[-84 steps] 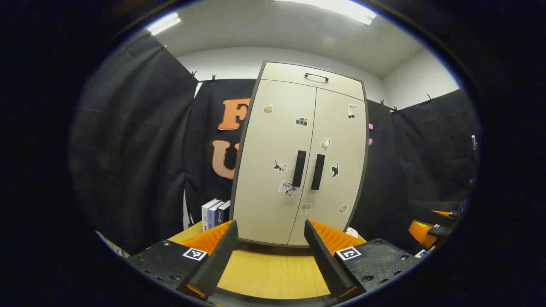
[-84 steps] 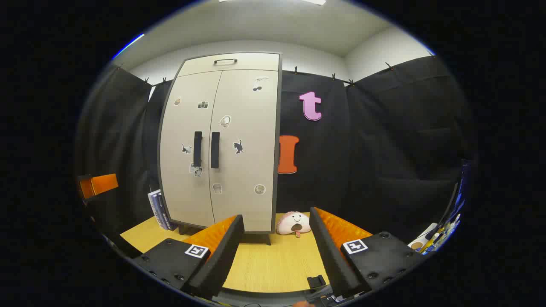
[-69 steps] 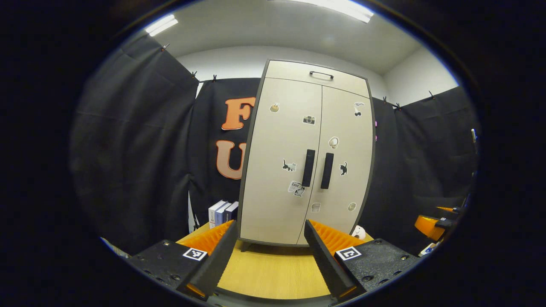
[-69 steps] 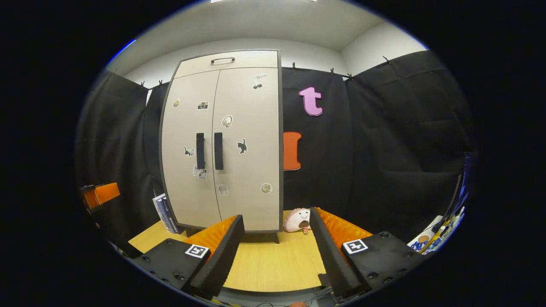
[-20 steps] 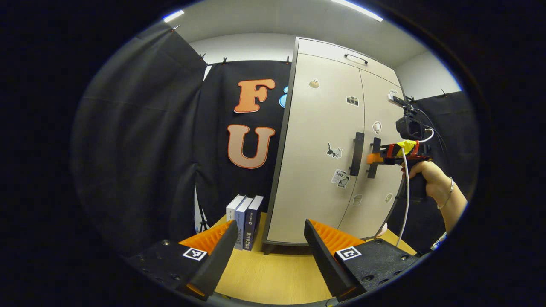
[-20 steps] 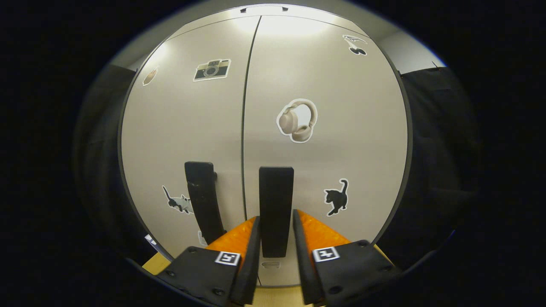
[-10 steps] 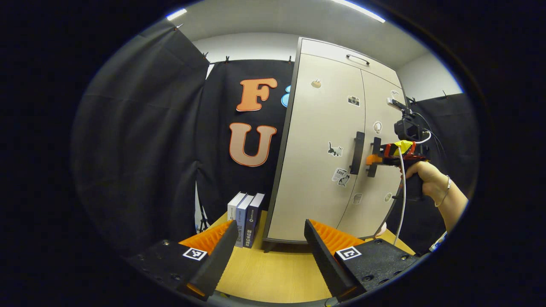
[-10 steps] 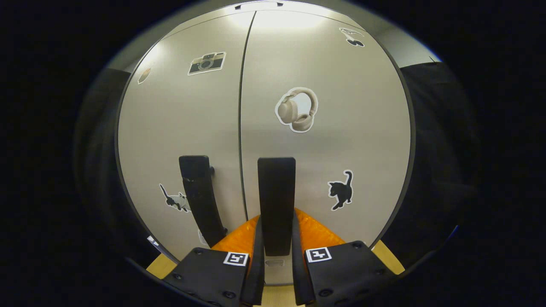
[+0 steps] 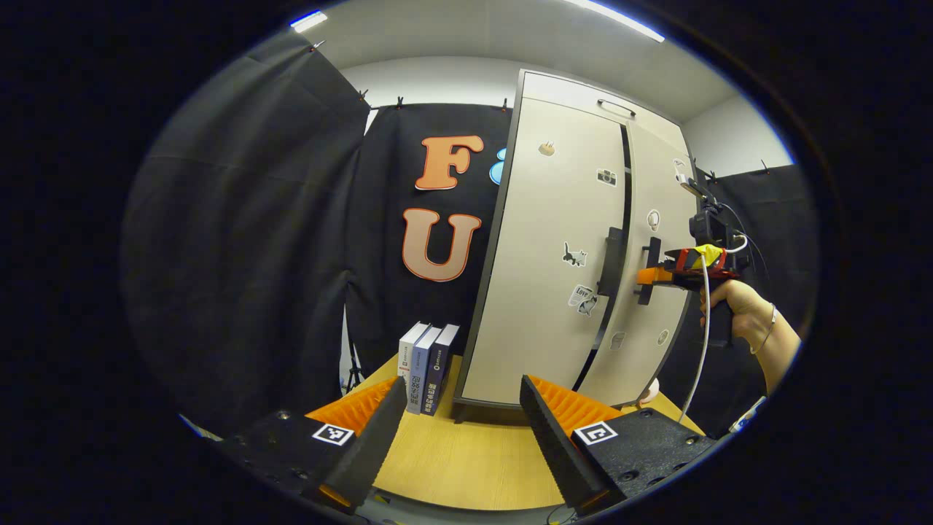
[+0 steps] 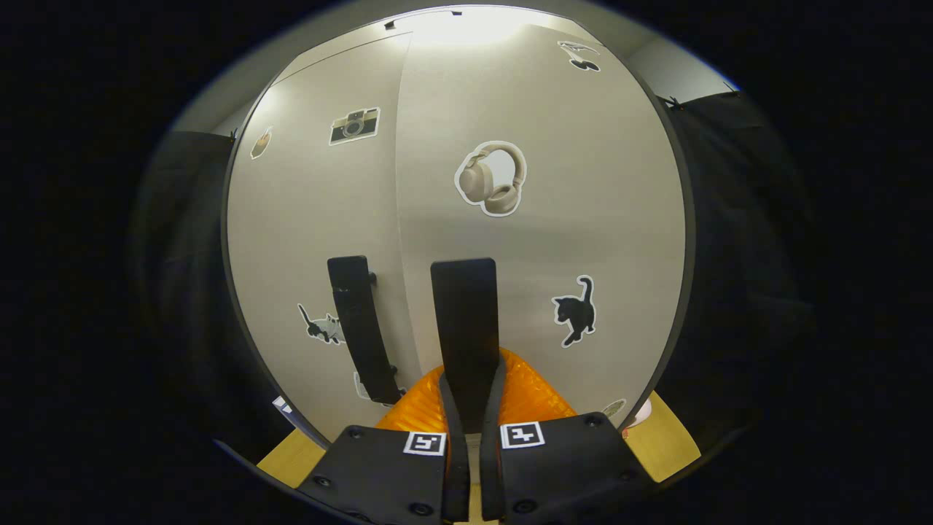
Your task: Open the right door of the double-door shoe cabinet with the right hand, and open the left door with the left hand.
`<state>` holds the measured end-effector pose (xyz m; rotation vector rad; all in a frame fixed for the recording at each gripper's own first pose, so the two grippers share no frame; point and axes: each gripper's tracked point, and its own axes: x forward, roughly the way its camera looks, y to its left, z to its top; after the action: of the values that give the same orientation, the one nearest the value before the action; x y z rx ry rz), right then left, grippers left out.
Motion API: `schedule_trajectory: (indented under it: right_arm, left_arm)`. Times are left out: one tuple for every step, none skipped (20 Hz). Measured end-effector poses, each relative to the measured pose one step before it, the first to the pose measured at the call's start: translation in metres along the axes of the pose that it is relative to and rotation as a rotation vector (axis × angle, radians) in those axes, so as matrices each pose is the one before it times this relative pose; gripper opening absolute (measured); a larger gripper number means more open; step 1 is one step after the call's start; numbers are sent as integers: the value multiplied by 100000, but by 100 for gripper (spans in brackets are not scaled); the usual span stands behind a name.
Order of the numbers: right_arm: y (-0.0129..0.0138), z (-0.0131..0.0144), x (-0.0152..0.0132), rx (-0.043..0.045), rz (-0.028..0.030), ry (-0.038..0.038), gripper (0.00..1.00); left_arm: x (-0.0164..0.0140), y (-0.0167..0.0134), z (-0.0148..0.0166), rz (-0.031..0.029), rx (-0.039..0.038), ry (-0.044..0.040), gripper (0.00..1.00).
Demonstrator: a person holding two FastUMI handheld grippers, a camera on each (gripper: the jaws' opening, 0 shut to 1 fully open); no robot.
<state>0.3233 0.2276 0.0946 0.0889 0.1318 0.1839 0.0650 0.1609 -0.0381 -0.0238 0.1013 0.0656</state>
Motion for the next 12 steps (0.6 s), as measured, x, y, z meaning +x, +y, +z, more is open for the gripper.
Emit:
schedule_trajectory:
  right_arm:
    - [-96,11,-262,627,401,-98,14]
    - [-77,1,-369,-55,108,-225,14]
    - [-122,-3,-265,-539,49,63,14]
    - [-138,-20,-299,-263,247,130,14]
    - [-81,16,-306,-151,270,91,14]
    - [-131,-16,-259,-509,363,188,14]
    - [-133,38,-330,-712,433,27,14]
    - [-199,-27,-289,-1406,-41,11,14]
    - [-279,51,-195,-2212,-784,-553,14]
    - [-327,-117,-203,-2071,-708,-22,14]
    - [-192,-13,-149,-472,-130,-258,14]
    - [-86,8,-276,224,346,-145,14]
  left_arm:
    - [-194,-301,35,-224,-25,-145,95]
    - [-296,-241,65,-48,239,-179,95]
    - [-261,-314,65,-231,288,-303,95]
    - [-326,-383,213,-335,150,-604,95]
    - [-251,-375,187,-342,-28,-520,94]
    - [-316,-303,107,-256,-93,-387,95]
    - [-481,-219,122,-236,-114,-352,95]
    - [-265,-231,142,-104,13,-362,95]
    - [-262,-140,56,-34,150,-364,95]
    - [-179,-182,125,225,253,-354,95]
    - [-196,-109,62,168,224,-238,95]
    - [-155,-162,60,64,40,-58,95]
